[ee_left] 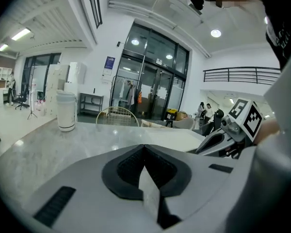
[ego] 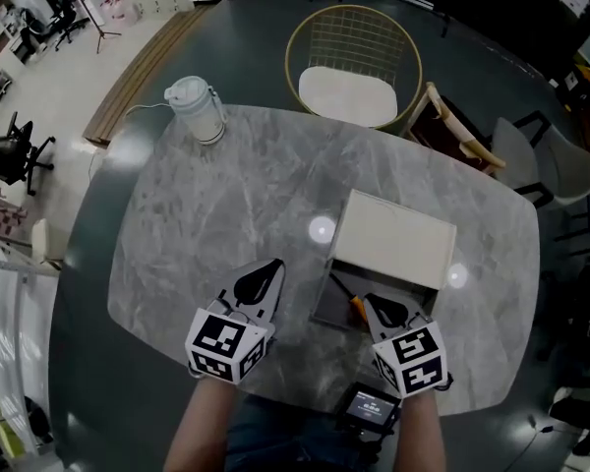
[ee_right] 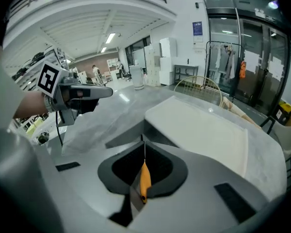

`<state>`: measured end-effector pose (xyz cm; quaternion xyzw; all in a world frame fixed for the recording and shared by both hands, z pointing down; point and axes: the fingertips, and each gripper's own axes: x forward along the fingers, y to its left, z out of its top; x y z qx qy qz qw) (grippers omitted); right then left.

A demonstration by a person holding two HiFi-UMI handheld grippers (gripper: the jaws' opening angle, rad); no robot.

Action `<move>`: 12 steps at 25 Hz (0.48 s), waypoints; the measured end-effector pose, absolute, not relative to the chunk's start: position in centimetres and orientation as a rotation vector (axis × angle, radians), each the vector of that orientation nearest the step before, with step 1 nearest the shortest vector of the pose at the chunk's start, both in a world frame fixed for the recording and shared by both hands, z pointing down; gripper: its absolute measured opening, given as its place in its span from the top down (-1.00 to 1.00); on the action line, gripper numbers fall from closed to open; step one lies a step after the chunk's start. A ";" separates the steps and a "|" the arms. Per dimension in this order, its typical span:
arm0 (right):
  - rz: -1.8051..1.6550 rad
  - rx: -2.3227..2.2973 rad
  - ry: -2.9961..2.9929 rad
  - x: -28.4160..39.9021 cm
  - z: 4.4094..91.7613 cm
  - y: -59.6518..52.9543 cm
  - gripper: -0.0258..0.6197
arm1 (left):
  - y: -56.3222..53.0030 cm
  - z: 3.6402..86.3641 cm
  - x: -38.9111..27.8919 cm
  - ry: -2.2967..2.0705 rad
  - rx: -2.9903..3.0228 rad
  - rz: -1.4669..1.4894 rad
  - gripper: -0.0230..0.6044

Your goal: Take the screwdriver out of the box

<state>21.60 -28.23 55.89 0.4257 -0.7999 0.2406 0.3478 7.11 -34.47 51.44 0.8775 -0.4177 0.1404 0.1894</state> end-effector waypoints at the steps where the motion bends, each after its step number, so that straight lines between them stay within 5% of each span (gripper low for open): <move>1: 0.625 1.084 -2.065 21.4 56.4 -28.1 0.83 | -34.4 52.0 6.9 -1.173 2.448 0.398 0.89; 4: 0.643 1.031 -2.047 20.9 57.5 -27.7 0.75 | -34.1 53.4 6.5 -1.158 2.424 0.415 0.89; 7: 0.665 0.962 -2.004 20.5 58.5 -27.0 0.37 | -34.0 54.0 6.3 -1.147 2.414 0.421 0.89; 12: 0.667 0.881 -1.928 20.5 60.2 -26.4 0.38 | -34.2 54.8 6.0 -1.141 2.401 0.424 0.89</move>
